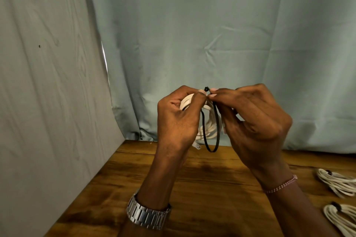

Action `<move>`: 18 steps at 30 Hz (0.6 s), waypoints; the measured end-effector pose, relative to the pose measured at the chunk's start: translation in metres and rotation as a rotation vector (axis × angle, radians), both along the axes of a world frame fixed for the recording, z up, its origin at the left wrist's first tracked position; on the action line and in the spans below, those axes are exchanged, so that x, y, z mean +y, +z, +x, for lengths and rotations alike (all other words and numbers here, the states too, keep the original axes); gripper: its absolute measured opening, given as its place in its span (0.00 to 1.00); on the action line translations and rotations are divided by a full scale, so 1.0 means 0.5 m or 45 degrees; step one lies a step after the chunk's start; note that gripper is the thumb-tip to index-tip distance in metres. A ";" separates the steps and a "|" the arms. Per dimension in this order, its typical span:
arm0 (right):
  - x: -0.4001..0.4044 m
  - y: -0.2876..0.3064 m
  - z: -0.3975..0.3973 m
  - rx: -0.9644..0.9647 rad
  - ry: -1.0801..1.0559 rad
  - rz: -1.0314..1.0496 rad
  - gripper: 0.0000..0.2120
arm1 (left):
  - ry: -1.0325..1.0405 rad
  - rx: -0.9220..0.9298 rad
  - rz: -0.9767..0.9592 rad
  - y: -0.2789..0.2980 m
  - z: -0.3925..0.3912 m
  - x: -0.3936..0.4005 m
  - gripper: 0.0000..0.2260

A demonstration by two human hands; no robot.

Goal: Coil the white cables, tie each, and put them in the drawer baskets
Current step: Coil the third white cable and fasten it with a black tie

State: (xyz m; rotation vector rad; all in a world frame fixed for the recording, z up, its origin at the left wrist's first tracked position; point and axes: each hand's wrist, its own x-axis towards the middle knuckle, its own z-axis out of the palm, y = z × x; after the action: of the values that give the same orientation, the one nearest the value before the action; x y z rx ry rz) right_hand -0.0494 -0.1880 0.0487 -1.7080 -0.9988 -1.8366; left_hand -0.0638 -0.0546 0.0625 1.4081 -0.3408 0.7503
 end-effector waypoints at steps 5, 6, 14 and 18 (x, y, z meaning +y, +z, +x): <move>-0.003 0.001 0.000 -0.014 -0.026 -0.004 0.04 | 0.008 0.027 -0.015 0.000 0.002 0.002 0.07; -0.003 0.001 -0.001 -0.017 -0.029 -0.005 0.04 | 0.017 0.033 -0.015 0.000 0.003 0.003 0.07; -0.003 0.000 0.004 -0.017 -0.025 -0.025 0.04 | 0.014 0.049 -0.032 0.002 0.001 0.002 0.06; -0.003 0.001 0.003 -0.025 -0.043 -0.035 0.04 | 0.021 0.051 -0.013 0.001 -0.001 0.002 0.06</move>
State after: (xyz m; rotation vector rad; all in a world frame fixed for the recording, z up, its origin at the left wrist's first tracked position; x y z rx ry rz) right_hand -0.0481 -0.1897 0.0489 -1.7361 -1.0133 -1.8723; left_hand -0.0645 -0.0534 0.0632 1.4158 -0.2937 0.7354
